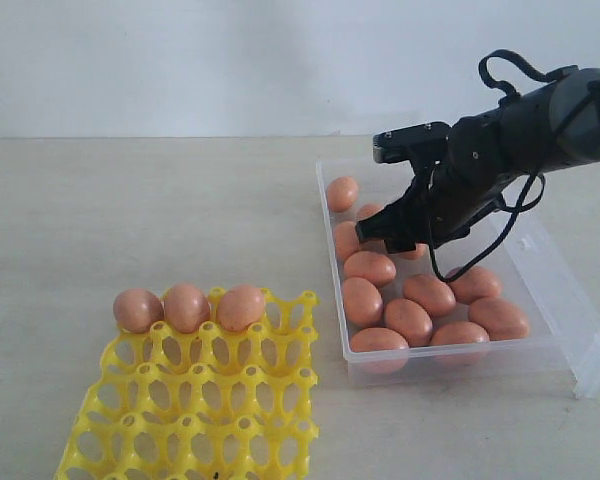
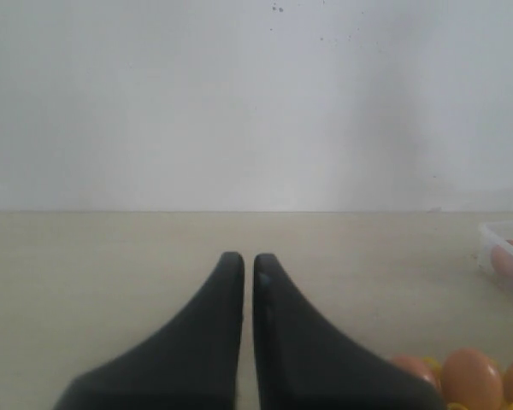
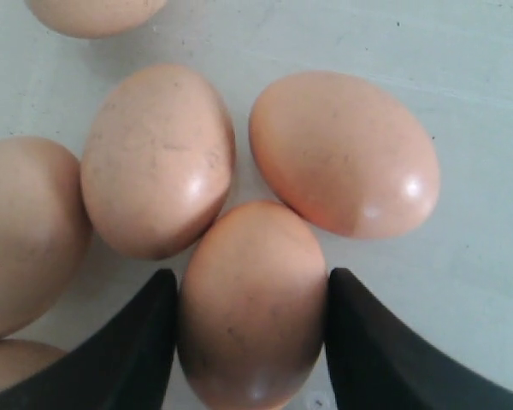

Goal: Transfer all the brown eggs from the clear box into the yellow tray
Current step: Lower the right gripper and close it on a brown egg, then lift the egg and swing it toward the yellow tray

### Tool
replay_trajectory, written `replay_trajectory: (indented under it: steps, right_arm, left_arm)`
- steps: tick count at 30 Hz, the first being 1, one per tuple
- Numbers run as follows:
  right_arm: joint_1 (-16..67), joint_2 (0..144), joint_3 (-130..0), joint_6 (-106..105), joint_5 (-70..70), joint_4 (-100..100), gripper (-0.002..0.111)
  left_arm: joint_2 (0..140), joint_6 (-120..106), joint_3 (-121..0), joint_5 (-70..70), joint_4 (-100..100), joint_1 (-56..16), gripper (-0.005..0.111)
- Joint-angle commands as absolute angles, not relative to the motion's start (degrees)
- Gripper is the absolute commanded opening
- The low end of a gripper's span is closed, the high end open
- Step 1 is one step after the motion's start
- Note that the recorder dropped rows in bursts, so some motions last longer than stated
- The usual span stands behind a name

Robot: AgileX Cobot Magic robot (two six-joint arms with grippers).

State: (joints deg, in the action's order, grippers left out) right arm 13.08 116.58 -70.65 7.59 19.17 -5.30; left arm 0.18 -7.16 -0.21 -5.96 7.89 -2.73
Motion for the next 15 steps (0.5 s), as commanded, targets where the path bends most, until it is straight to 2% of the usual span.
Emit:
replay_trajectory:
  steps: [1, 4, 6, 9, 11, 15]
  right_arm:
    - [12.7, 115.2, -71.0, 7.1, 20.8, -5.3, 0.000]
    - [12.7, 111.4, -69.2, 6.8, 18.7, -5.3, 0.000]
    - [12.7, 107.5, -66.0, 6.8, 10.8, -5.3, 0.000]
    - [12.7, 101.8, -57.4, 7.9, -9.5, -3.9, 0.000]
    - [12.6, 99.0, -51.0, 10.8, -28.4, -3.6, 0.000]
    - [12.6, 98.4, -45.4, 18.5, -60.7, -2.8, 0.000]
  left_arm:
    - [0.0, -7.3, 0.0, -6.0, 7.9, -2.6, 0.004]
    - [0.0, -7.3, 0.0, -6.0, 7.9, -2.6, 0.004]
    - [0.0, -7.3, 0.0, -6.0, 7.9, -2.6, 0.004]
    - [0.0, -7.3, 0.0, -6.0, 7.9, -2.6, 0.004]
    - [0.0, -7.3, 0.0, -6.0, 7.9, -2.6, 0.004]
    - [0.0, -7.3, 0.0, -6.0, 7.9, -2.6, 0.004]
